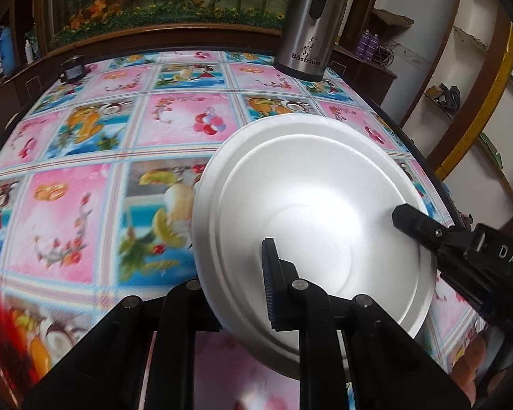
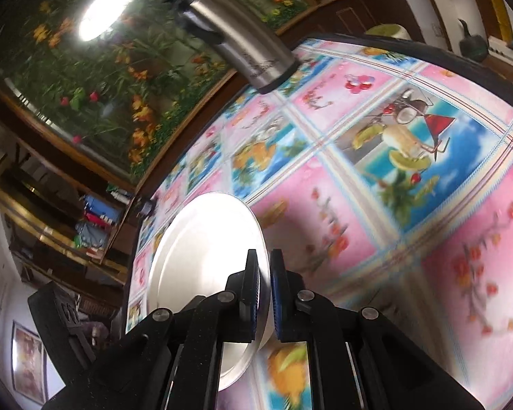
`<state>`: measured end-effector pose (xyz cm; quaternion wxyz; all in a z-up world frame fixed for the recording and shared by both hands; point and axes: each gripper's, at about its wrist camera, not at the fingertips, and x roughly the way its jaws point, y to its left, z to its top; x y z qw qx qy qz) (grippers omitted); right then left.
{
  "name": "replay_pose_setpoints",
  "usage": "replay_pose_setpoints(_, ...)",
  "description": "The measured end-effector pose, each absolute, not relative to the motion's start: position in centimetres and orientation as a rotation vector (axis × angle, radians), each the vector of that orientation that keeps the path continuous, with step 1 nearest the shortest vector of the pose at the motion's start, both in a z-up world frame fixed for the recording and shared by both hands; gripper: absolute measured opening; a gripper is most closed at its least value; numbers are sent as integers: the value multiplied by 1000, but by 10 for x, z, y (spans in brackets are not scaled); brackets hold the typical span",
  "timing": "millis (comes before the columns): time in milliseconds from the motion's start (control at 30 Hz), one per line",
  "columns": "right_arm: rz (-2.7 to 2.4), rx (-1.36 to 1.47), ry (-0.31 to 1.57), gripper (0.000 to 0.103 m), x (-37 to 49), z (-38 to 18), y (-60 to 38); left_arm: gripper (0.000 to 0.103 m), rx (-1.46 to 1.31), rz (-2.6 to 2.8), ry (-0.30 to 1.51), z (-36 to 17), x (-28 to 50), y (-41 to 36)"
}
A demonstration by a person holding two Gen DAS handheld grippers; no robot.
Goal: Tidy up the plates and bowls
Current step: 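Lift and carry the white bowl with the right tool to the stack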
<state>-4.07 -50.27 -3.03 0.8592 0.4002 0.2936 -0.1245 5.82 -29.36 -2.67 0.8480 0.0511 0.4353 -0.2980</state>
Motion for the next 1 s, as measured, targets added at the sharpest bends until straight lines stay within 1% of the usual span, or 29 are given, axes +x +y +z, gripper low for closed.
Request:
replay_pose_setpoints(567, -24, 741, 574, 7, -66, 22, -381, 15, 71, -467, 713, 32, -5, -155)
replay_pose_setpoints(767, 42, 689, 566, 7, -65, 36, -338, 15, 42, -416, 681, 38, -14, -113)
replay_pose_setpoints(1000, 98, 651, 584, 7, -59, 40, -297, 15, 7, -359, 667, 38, -18, -73)
